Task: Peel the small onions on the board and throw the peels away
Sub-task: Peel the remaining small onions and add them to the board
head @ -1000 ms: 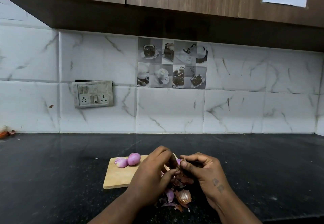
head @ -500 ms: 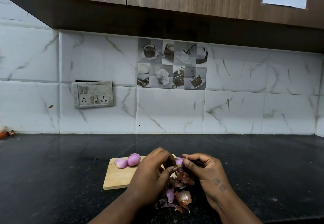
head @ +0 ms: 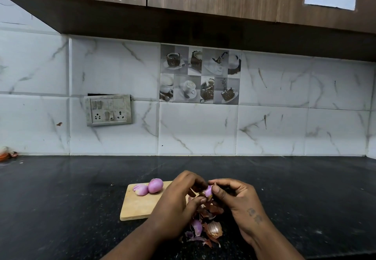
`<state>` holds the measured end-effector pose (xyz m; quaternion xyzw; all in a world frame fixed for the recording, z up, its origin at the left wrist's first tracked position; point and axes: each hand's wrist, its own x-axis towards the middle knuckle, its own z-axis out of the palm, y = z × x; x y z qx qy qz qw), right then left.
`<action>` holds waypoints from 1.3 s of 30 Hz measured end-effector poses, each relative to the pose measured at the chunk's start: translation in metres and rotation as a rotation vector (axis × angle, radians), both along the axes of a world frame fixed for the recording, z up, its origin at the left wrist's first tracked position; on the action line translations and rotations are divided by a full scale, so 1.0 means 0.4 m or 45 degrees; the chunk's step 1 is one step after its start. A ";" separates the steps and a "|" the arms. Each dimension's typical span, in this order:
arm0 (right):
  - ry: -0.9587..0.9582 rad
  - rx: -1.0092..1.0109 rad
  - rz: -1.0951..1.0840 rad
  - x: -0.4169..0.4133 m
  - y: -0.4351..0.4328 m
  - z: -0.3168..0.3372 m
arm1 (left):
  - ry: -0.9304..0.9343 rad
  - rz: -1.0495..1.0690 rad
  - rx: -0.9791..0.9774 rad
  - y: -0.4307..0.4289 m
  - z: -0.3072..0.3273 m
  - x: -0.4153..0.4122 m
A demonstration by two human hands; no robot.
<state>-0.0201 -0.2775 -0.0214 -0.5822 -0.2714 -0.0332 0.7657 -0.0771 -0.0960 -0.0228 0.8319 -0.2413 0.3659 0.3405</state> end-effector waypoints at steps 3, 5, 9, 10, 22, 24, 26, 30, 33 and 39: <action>0.017 0.014 0.007 -0.003 -0.001 0.000 | -0.024 0.029 0.034 -0.001 -0.004 0.006; 0.024 0.021 0.002 -0.003 -0.002 0.000 | -0.041 0.044 0.052 -0.003 -0.003 0.004; 0.045 0.036 -0.012 -0.003 -0.003 0.001 | -0.061 0.087 0.081 -0.005 -0.006 0.001; 0.043 0.035 -0.022 -0.001 -0.004 0.001 | -0.063 0.092 0.087 -0.006 -0.006 0.001; 0.040 0.014 0.006 -0.004 -0.003 0.004 | -0.078 0.040 0.176 -0.006 -0.001 -0.001; 0.058 0.034 -0.006 -0.006 -0.006 0.006 | -0.093 0.059 0.222 -0.008 -0.003 -0.001; 0.075 0.045 -0.012 -0.007 -0.007 0.007 | -0.102 0.068 0.227 -0.011 -0.005 -0.001; 0.089 0.029 -0.002 -0.008 -0.005 0.009 | -0.099 0.077 0.103 -0.007 -0.004 -0.002; 0.078 0.012 0.010 -0.011 -0.004 0.010 | -0.102 0.030 0.151 -0.008 0.000 -0.005; 0.163 0.059 -0.006 -0.012 -0.006 0.016 | -0.116 0.075 0.199 -0.014 -0.002 -0.003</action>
